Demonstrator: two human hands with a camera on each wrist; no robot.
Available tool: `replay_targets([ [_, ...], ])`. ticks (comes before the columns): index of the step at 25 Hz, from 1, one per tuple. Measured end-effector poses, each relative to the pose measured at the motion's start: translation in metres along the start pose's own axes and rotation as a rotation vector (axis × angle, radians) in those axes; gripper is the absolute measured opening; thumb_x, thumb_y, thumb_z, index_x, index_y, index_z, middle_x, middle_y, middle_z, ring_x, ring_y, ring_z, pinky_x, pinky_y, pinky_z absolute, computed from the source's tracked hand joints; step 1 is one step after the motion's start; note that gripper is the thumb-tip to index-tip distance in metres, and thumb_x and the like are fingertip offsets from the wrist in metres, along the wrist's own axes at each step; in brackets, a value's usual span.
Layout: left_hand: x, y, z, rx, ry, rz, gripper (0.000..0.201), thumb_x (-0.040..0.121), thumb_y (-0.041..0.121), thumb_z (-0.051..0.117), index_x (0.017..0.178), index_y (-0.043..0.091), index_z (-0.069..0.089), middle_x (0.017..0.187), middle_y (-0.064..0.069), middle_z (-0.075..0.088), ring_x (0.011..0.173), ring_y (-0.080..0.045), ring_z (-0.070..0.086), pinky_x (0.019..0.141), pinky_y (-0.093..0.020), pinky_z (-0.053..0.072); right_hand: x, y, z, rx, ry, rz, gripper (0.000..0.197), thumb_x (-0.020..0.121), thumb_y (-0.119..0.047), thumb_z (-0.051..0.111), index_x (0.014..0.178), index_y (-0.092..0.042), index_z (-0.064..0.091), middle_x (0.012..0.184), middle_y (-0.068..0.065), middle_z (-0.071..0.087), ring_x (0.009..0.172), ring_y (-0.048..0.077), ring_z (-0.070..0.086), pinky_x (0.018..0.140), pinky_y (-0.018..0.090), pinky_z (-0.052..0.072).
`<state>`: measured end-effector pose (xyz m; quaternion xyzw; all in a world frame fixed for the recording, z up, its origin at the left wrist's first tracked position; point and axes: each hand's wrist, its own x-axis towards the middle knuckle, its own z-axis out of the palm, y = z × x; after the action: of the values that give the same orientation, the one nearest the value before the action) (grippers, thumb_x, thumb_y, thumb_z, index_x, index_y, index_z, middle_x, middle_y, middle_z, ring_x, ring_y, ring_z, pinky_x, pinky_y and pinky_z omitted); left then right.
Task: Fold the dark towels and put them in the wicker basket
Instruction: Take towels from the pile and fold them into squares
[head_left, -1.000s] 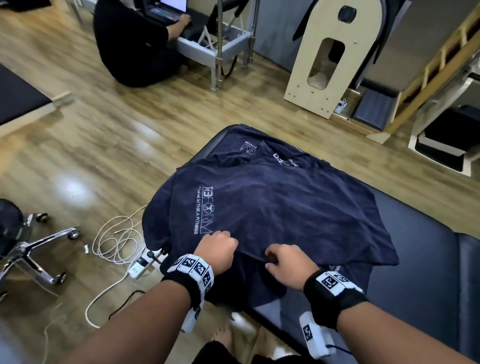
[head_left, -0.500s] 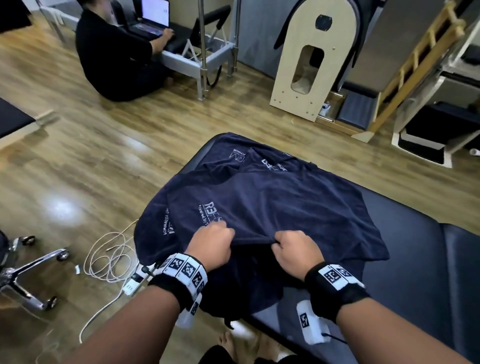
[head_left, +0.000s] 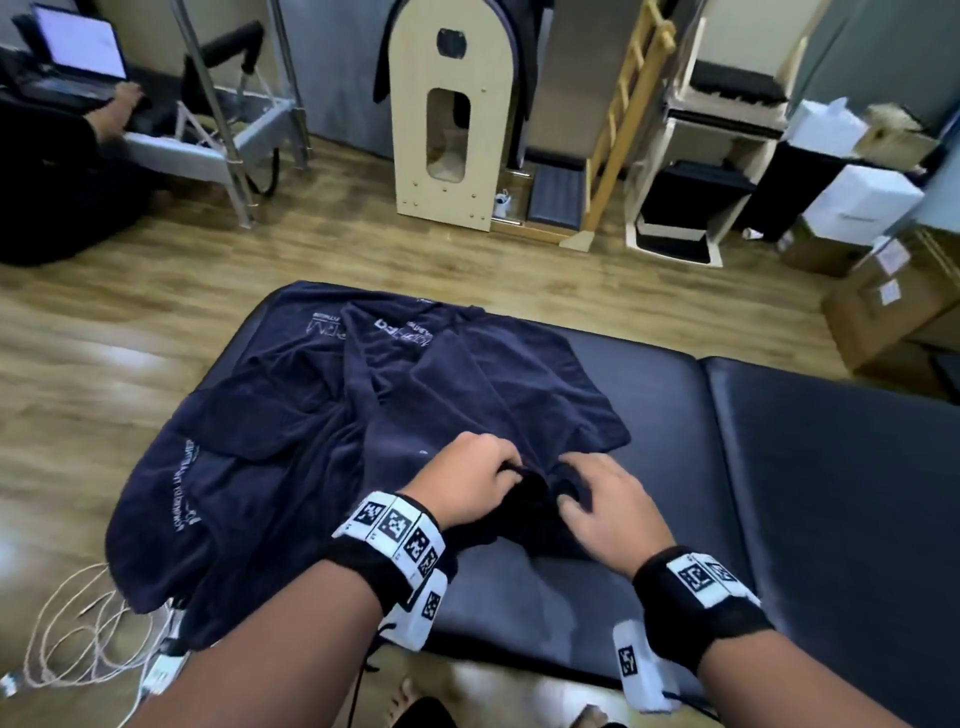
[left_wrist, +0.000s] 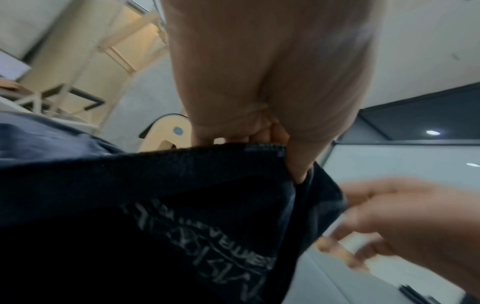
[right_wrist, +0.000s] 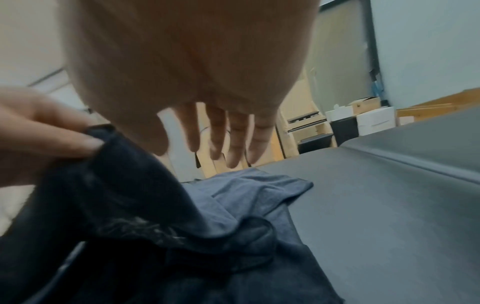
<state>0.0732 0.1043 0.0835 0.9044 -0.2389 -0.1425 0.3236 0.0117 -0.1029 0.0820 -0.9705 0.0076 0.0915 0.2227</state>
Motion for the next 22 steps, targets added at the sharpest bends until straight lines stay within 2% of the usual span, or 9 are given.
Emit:
replay_targets([
  [2, 0.013, 0.022, 0.014, 0.072, -0.011, 0.062, 0.02, 0.085, 0.016, 0.053, 0.095, 0.019, 0.07, 0.099, -0.002, 0.073, 0.1, -0.025, 0.064, 0.088, -0.036, 0.051, -0.004, -0.007, -0.005, 0.079, 0.019, -0.113, 0.054, 0.079, -0.041, 0.058, 0.132, -0.035, 0.051, 0.127, -0.009, 0.06, 0.116, 0.016, 0.057, 0.096, 0.035, 0.049],
  [3, 0.021, 0.037, 0.024, 0.127, -0.039, 0.073, 0.018, 0.085, 0.015, 0.052, 0.092, 0.016, 0.068, 0.098, -0.006, 0.071, 0.098, -0.028, 0.063, 0.087, -0.039, 0.051, -0.006, -0.001, -0.01, 0.066, 0.031, -0.131, 0.047, 0.078, -0.04, 0.058, 0.124, -0.035, 0.051, 0.119, -0.008, 0.062, 0.11, 0.019, 0.059, 0.089, 0.037, 0.051],
  [5, 0.036, 0.066, 0.044, 0.207, -0.078, 0.06, 0.015, 0.086, 0.015, 0.05, 0.088, 0.011, 0.065, 0.096, -0.01, 0.068, 0.095, -0.032, 0.062, 0.083, -0.042, 0.051, -0.008, 0.025, -0.02, -0.017, 0.058, -0.135, 0.027, 0.08, -0.032, 0.057, 0.106, -0.028, 0.051, 0.103, 0.001, 0.067, 0.098, 0.032, 0.063, 0.075, 0.041, 0.05],
  [6, 0.042, 0.08, 0.054, 0.227, -0.081, 0.054, 0.016, 0.086, 0.017, 0.049, 0.089, 0.011, 0.065, 0.096, -0.01, 0.067, 0.095, -0.032, 0.062, 0.083, -0.043, 0.052, -0.009, 0.042, -0.027, -0.047, 0.058, -0.113, 0.02, 0.081, -0.028, 0.056, 0.101, -0.025, 0.052, 0.099, 0.006, 0.07, 0.095, 0.037, 0.063, 0.072, 0.042, 0.049],
  [9, 0.063, 0.129, 0.088, 0.274, -0.112, 0.033, 0.024, 0.085, 0.024, 0.046, 0.093, 0.014, 0.065, 0.099, -0.01, 0.065, 0.096, -0.033, 0.062, 0.083, -0.044, 0.052, -0.015, 0.102, -0.054, -0.051, 0.076, -0.052, 0.014, 0.08, -0.025, 0.056, 0.09, -0.017, 0.06, 0.097, 0.009, 0.072, 0.096, 0.04, 0.063, 0.074, 0.042, 0.05],
  [13, 0.085, 0.186, 0.127, 0.491, -0.129, -0.028, 0.02, 0.085, 0.016, 0.05, 0.099, 0.013, 0.064, 0.108, -0.012, 0.061, 0.101, -0.036, 0.061, 0.076, -0.04, 0.048, -0.03, 0.168, -0.09, 0.027, 0.134, -0.028, 0.013, 0.073, -0.023, 0.056, 0.084, -0.018, 0.061, 0.091, 0.002, 0.07, 0.091, 0.034, 0.062, 0.071, 0.037, 0.05],
  [16, 0.099, 0.227, 0.145, 0.6, -0.097, -0.06, 0.021, 0.087, 0.015, 0.05, 0.103, 0.014, 0.063, 0.111, -0.008, 0.055, 0.105, -0.032, 0.057, 0.076, -0.04, 0.048, -0.051, 0.218, -0.12, 0.059, 0.226, 0.117, 0.011, 0.071, -0.014, 0.055, 0.082, -0.016, 0.056, 0.085, 0.001, 0.066, 0.086, 0.035, 0.059, 0.067, 0.035, 0.046],
  [18, 0.109, 0.248, 0.15, 0.613, -0.106, -0.061, 0.021, 0.086, 0.013, 0.049, 0.101, 0.016, 0.064, 0.11, -0.009, 0.059, 0.103, -0.033, 0.059, 0.076, -0.041, 0.049, -0.065, 0.252, -0.141, 0.064, 0.295, 0.249, 0.011, 0.071, -0.01, 0.054, 0.081, -0.015, 0.056, 0.08, 0.002, 0.062, 0.082, 0.035, 0.058, 0.064, 0.034, 0.043],
  [22, 0.139, 0.286, 0.159, 0.506, -0.183, 0.005, 0.022, 0.071, 0.01, 0.046, 0.085, 0.019, 0.06, 0.094, -0.011, 0.069, 0.091, -0.039, 0.064, 0.074, -0.041, 0.055, -0.094, 0.318, -0.181, 0.063, 0.426, 0.451, 0.013, 0.07, -0.005, 0.053, 0.076, -0.016, 0.056, 0.068, -0.003, 0.052, 0.075, 0.029, 0.046, 0.061, 0.033, 0.04],
])
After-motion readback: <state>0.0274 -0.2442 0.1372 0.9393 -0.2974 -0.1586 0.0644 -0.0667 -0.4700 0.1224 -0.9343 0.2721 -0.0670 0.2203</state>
